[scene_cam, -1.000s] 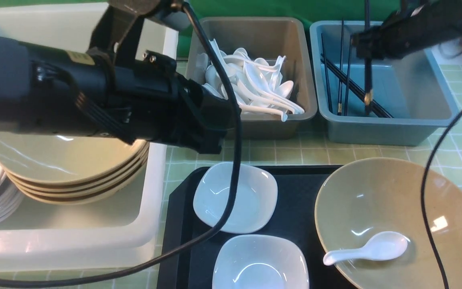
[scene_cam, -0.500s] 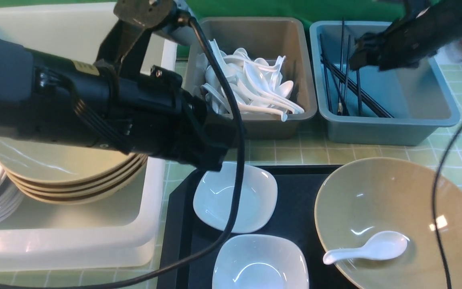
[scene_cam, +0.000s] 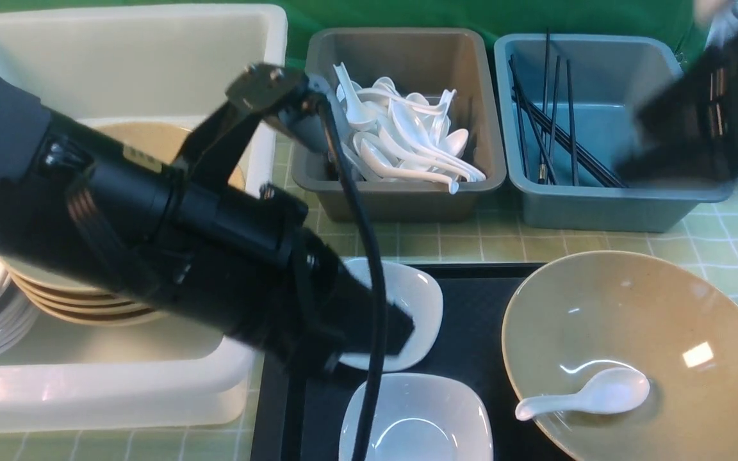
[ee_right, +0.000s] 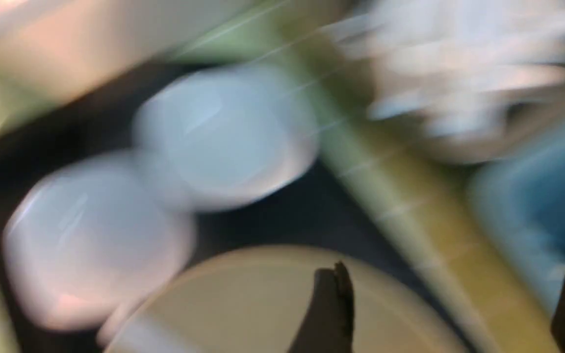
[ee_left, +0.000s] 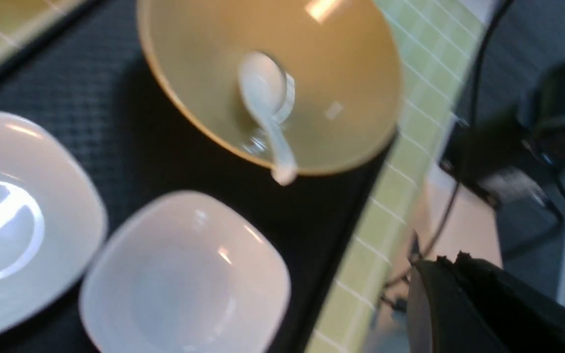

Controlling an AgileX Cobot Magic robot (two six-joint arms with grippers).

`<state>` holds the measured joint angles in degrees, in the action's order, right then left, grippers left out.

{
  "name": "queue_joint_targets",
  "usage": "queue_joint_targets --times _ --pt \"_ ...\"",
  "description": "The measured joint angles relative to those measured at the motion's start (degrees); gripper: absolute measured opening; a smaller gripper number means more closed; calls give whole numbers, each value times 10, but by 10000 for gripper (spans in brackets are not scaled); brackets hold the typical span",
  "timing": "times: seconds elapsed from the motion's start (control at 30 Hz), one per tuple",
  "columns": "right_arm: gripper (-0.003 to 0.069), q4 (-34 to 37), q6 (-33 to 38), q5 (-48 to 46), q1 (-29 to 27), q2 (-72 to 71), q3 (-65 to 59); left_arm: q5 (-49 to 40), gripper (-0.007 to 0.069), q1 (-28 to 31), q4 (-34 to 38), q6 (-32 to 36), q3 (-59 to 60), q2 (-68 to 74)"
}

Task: On green table put chopsticks spoon bowls plates into blue grey white boxes.
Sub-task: 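Reach down and grasp the white spoon resting in the bowl with the right gripper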

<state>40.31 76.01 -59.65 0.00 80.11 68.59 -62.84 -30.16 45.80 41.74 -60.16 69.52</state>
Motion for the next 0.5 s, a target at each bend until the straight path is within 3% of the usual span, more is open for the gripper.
queue_joint_targets --times 0.17,0.23,0.5 --pt "561 -11 175 59 29 -25 -128 -45 -1 0 -3 33 0 -1" --pt "561 -29 214 97 62 -22 -162 -56 -1 0 -14 37 0 -9" --pt "561 -91 218 148 152 53 -179 -53 -1 0 -55 24 0 -56"
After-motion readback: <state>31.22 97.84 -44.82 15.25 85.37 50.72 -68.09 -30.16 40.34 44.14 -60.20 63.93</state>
